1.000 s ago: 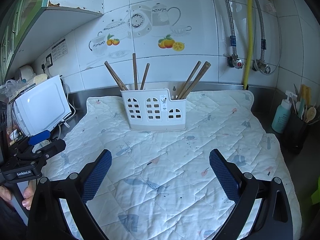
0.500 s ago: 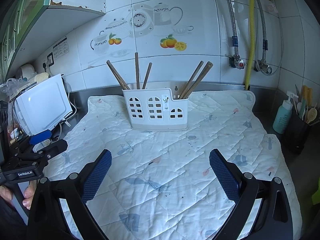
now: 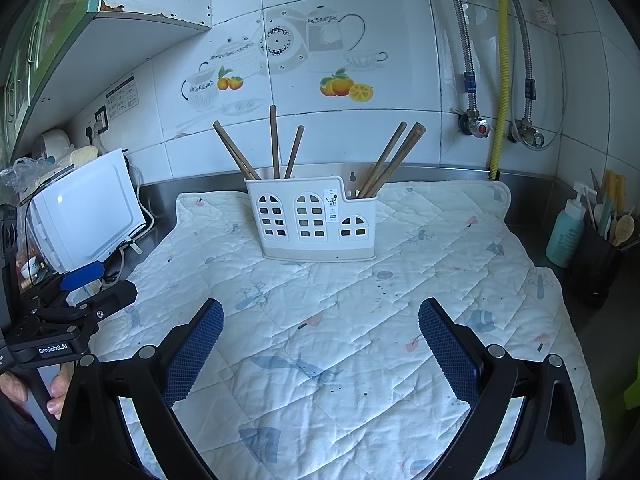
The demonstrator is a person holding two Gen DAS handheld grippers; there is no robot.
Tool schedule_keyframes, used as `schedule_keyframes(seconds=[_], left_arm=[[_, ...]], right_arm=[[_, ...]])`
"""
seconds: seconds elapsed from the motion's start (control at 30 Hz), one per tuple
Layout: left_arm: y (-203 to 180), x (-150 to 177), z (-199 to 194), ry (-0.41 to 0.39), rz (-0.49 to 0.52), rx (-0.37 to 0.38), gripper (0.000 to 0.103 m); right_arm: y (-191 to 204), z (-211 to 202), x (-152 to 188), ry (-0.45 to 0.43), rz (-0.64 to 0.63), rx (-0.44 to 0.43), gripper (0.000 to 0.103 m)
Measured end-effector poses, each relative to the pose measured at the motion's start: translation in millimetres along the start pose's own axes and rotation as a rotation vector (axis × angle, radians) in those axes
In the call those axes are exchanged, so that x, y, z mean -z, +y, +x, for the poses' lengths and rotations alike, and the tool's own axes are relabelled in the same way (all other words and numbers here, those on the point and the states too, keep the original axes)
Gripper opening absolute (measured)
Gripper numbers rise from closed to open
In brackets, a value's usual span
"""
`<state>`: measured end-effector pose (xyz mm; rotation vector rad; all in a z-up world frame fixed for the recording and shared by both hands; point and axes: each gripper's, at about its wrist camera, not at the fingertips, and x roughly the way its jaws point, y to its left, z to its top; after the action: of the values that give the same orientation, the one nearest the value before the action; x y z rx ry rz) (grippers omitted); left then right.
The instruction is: Organize utensils
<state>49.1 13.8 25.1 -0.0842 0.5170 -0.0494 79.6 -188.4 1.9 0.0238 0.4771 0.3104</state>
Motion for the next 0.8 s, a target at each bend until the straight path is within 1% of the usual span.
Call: schedule_keyframes(seconds=[0.8], left_arm=[[-0.9,-0.5,1.6,0.005,0.008,-0.009,0.098]], right_arm=[[-2.1,-1.3,-0.1,-0.004,0.001,-0.002,0.095]])
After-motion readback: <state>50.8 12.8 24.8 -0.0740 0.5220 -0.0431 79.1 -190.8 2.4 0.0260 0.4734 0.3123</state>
